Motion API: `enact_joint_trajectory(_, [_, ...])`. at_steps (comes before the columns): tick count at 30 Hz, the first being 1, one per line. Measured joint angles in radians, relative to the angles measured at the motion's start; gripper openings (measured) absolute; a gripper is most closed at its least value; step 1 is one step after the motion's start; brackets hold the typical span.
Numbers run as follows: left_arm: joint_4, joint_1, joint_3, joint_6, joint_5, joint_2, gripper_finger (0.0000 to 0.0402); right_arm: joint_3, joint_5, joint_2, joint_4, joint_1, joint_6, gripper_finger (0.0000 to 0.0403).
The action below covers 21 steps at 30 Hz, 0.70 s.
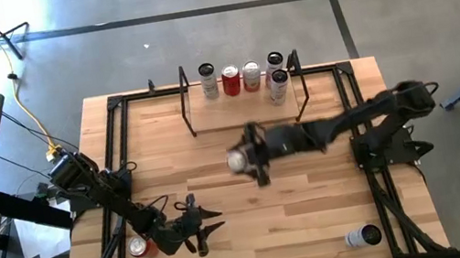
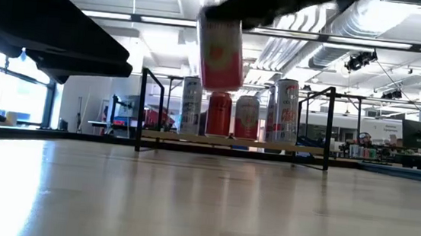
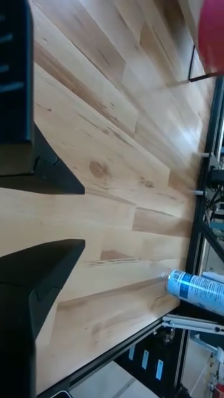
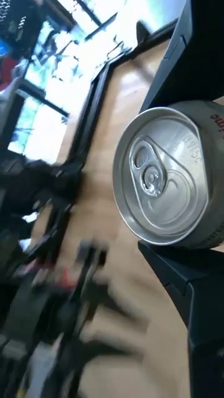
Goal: Place canned beverage on shelf
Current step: Put the pink and white soda can on the shelf aligned with the other pink and white soda can
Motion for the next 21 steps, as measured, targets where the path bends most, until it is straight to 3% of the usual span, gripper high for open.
enact_joint_trajectory(8, [0.0,0.001,0.0,0.0,0.019,0.0,0.0094,-0.001,-0.254,0.008,0.006,-0.306,-0.07,0.0283])
enact_joint_trajectory(12, [0.001,0.002,0.0,0.0,0.019,0.0,0.0083,-0.001,-0.372,0.032,0.03,-0.407,-0.067,0.0283])
enact_joint_trajectory(21, [0.0,0.009,0.0,-0.003,0.026,0.0,0.007,-0.001,-0.436,0.125,0.119,-0.524,-0.067,0.0283])
